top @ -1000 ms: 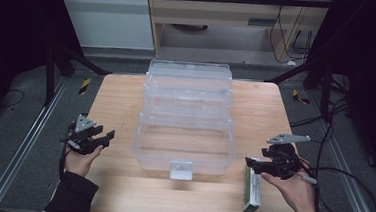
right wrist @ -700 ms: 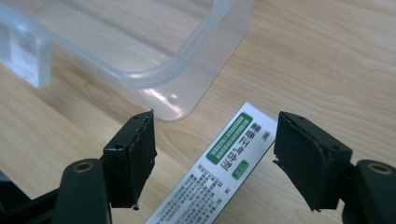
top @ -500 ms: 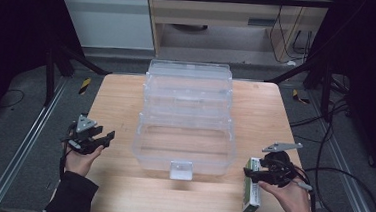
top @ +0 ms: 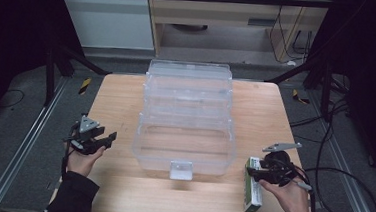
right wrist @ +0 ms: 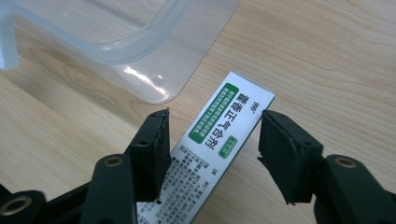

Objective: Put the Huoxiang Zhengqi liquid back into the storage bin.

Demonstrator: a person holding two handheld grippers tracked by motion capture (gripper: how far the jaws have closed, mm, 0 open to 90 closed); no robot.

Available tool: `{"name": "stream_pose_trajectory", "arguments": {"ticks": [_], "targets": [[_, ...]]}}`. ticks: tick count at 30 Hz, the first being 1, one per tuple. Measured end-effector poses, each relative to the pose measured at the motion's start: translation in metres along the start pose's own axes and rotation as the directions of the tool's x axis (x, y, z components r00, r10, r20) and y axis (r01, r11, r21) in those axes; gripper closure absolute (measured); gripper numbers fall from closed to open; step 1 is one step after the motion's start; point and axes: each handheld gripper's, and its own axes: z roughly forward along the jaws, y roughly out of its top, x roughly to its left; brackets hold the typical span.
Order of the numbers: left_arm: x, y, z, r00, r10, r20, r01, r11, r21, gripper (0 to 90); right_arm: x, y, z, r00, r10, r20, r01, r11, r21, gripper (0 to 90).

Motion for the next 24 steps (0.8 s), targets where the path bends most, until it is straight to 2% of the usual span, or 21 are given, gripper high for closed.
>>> {"name": "stream_pose_trajectory", "arguments": {"ticks": [11, 20, 24], "targets": [[0.002, -0.001, 0.001, 1.0000, -0.005, -0.003, 0.005, 1.0000, 0.006, 46.8, -0.004, 0.011, 0.003, 0.9989, -0.035, 0.031, 0.034, 0.999, 0.031, 61.5], [0.002, -0.002, 0.002, 1.0000, -0.006, -0.001, 0.006, 0.9999, 0.012, 46.4, -0.004, 0.013, 0.002, 0.9980, -0.049, 0.041, 0.047, 0.998, 0.047, 61.9], [0.003, -0.003, 0.003, 1.0000, -0.004, -0.005, 0.004, 0.9999, 0.017, 45.6, -0.004, 0.016, -0.005, 0.9983, -0.049, 0.031, 0.048, 0.998, 0.043, 58.0]]}}
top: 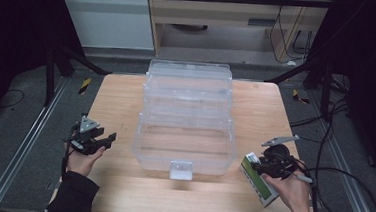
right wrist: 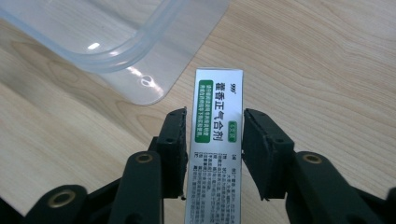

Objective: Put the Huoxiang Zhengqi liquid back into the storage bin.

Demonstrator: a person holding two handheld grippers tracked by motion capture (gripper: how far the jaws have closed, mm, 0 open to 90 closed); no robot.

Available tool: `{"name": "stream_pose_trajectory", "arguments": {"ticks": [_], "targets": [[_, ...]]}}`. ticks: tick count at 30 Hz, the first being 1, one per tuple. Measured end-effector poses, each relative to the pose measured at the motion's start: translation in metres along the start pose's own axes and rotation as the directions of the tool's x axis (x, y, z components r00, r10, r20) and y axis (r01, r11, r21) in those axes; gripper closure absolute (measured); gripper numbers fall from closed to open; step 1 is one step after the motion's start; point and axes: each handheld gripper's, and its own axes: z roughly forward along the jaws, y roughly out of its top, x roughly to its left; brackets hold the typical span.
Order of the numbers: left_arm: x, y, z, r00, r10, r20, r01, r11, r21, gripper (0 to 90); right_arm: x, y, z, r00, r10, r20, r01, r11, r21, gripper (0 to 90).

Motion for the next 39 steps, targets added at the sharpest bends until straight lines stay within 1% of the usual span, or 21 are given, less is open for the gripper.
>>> {"name": "stream_pose_trajectory", "arguments": {"ticks": [1, 5, 7, 9, 11, 12, 14, 15, 16, 17, 18, 23, 30, 31, 32, 39], "targets": [[0.000, 0.000, 0.000, 1.0000, 0.000, 0.000, 0.000, 1.0000, 0.001, 45.5, 0.000, 0.001, -0.003, 1.0000, -0.001, -0.001, 0.001, 1.000, 0.002, 57.4], [0.001, 0.000, 0.000, 1.0000, -0.002, 0.000, 0.002, 1.0000, 0.005, 45.2, 0.000, 0.007, -0.011, 0.9999, -0.012, 0.003, 0.012, 0.999, 0.049, 54.5], [0.001, 0.000, 0.000, 1.0000, -0.002, -0.001, 0.002, 1.0000, 0.007, 45.2, 0.000, 0.009, -0.013, 0.9998, -0.017, -0.004, 0.017, 0.997, 0.074, 52.6], [0.002, -0.001, 0.000, 1.0000, -0.003, -0.002, 0.003, 1.0000, 0.007, 45.1, 0.000, 0.010, -0.014, 0.9995, -0.031, -0.006, 0.032, 0.993, 0.110, 52.0], [0.002, -0.001, 0.000, 1.0000, -0.003, -0.002, 0.003, 1.0000, 0.008, 45.1, 0.002, 0.011, -0.015, 0.9984, -0.056, -0.012, 0.057, 0.986, 0.157, 51.8], [0.002, -0.001, 0.000, 1.0000, -0.003, -0.001, 0.003, 1.0000, 0.009, 45.1, 0.002, 0.011, -0.015, 0.9984, -0.056, -0.012, 0.057, 0.986, 0.157, 51.8], [0.002, -0.001, 0.000, 1.0000, -0.002, -0.001, 0.002, 0.9999, 0.012, 45.0, 0.003, 0.011, -0.014, 0.9980, -0.060, -0.018, 0.062, 0.983, 0.173, 51.6], [0.002, -0.001, 0.000, 1.0000, -0.002, 0.000, 0.002, 0.9999, 0.012, 44.9, 0.003, 0.010, -0.013, 0.9982, -0.057, -0.022, 0.060, 0.980, 0.190, 51.0], [0.002, -0.001, 0.000, 1.0000, -0.002, 0.000, 0.002, 0.9999, 0.013, 44.9, 0.003, 0.010, -0.013, 0.9982, -0.057, -0.022, 0.060, 0.980, 0.190, 51.0], [0.002, -0.001, 0.000, 1.0000, -0.002, 0.000, 0.002, 0.9999, 0.014, 44.8, 0.003, 0.008, -0.012, 0.9976, -0.063, -0.030, 0.068, 0.976, 0.208, 51.0], [0.002, -0.001, 0.000, 1.0000, -0.001, 0.001, 0.001, 0.9999, 0.016, 44.8, 0.003, 0.008, -0.012, 0.9976, -0.063, -0.030, 0.068, 0.976, 0.208, 51.0], [0.001, -0.001, 0.001, 1.0000, 0.001, -0.001, -0.001, 0.9997, 0.025, 44.1, 0.002, 0.003, -0.009, 0.9971, -0.066, -0.039, 0.073, 0.967, 0.246, 51.4], [0.001, -0.002, 0.003, 1.0000, 0.007, -0.001, -0.007, 0.9993, 0.036, 43.7, -0.001, -0.001, -0.003, 0.9973, -0.057, -0.047, 0.067, 0.964, 0.257, 52.2], [0.000, -0.002, 0.003, 1.0000, 0.007, -0.001, -0.007, 0.9993, 0.037, 43.6, -0.001, -0.001, -0.002, 0.9975, -0.053, -0.047, 0.064, 0.962, 0.264, 52.9], [0.000, -0.002, 0.004, 1.0000, 0.007, 0.000, -0.007, 0.9993, 0.038, 43.6, -0.001, -0.001, -0.001, 0.9972, -0.056, -0.049, 0.067, 0.962, 0.264, 53.2], [-0.001, -0.002, 0.005, 0.9999, 0.012, 0.002, -0.012, 0.9990, 0.043, 43.4, -0.003, -0.002, 0.004, 0.9984, -0.039, -0.041, 0.049, 0.960, 0.277, 58.2]]}}
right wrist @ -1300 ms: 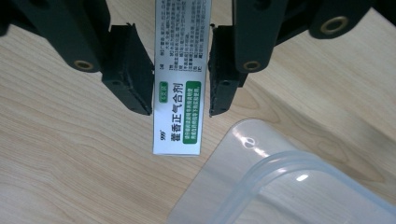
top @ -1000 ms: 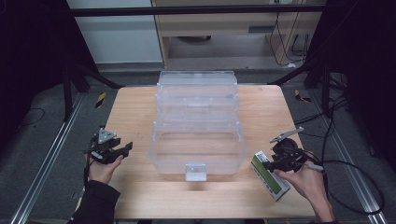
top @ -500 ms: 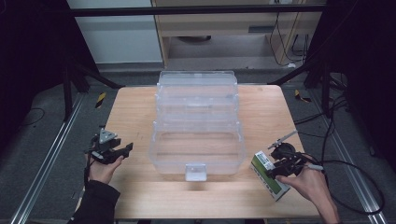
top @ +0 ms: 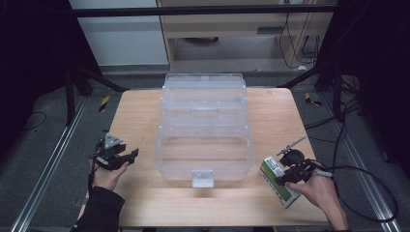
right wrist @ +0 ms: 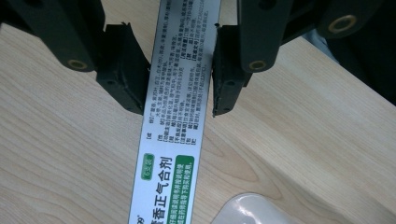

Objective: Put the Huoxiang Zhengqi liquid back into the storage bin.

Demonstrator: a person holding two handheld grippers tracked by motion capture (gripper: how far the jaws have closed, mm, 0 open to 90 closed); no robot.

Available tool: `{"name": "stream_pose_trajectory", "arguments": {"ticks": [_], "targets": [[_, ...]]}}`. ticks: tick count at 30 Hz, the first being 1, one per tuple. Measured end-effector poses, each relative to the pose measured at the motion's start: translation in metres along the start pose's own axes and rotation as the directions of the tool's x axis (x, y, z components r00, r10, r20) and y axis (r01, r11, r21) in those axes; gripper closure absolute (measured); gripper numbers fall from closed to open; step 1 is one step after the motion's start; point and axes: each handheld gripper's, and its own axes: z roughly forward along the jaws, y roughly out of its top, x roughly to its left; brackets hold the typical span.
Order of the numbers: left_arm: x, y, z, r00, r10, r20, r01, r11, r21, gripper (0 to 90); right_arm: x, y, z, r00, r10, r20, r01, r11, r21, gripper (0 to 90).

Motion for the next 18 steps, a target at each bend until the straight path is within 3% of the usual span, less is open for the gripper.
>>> {"name": "stream_pose_trajectory", "arguments": {"ticks": [12, 18], "targets": [[-0.0001, -0.0004, 0.0006, 1.0000, 0.001, -0.001, -0.001, 1.0000, 0.004, 43.3, -0.0005, 0.0023, -0.0008, 0.9995, 0.024, 0.021, -0.024, 0.999, 0.022, 62.6], [0.0003, 0.0001, -0.0007, 1.0000, 0.004, 0.002, -0.004, 1.0000, 0.001, 43.1, 0.0011, 0.0054, -0.0008, 0.9994, -0.007, 0.033, 0.005, 0.999, 0.049, 63.0]]}}
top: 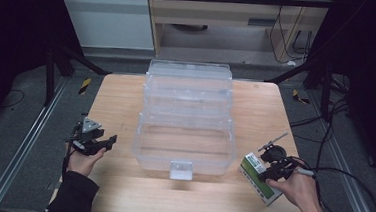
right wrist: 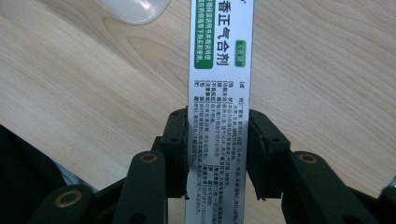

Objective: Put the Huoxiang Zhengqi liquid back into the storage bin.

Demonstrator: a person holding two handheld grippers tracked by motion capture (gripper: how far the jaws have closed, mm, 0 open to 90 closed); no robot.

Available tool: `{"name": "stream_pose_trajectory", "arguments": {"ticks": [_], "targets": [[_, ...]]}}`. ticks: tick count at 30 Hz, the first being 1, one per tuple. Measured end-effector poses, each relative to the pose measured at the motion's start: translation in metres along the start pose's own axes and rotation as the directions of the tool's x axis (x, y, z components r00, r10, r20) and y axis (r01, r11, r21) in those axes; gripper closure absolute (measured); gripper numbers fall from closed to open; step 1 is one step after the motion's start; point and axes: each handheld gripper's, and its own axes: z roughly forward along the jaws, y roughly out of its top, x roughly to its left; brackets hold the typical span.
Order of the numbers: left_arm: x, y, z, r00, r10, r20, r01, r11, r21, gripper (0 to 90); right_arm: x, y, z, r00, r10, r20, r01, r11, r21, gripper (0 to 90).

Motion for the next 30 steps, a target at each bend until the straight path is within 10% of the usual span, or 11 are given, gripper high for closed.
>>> {"name": "stream_pose_trajectory", "arguments": {"ticks": [16, 30], "targets": [[0.001, 0.000, 0.000, 1.0000, 0.000, -0.006, 0.000, 1.0000, 0.008, 42.2, 0.001, 0.002, -0.001, 0.9999, -0.001, 0.010, 0.001, 1.000, 0.017, 63.9], [0.001, -0.001, 0.001, 1.0000, -0.003, -0.008, 0.003, 0.9999, 0.013, 42.2, -0.007, 0.002, -0.029, 0.9984, 0.034, 0.045, -0.028, 0.993, -0.114, 64.0]]}}
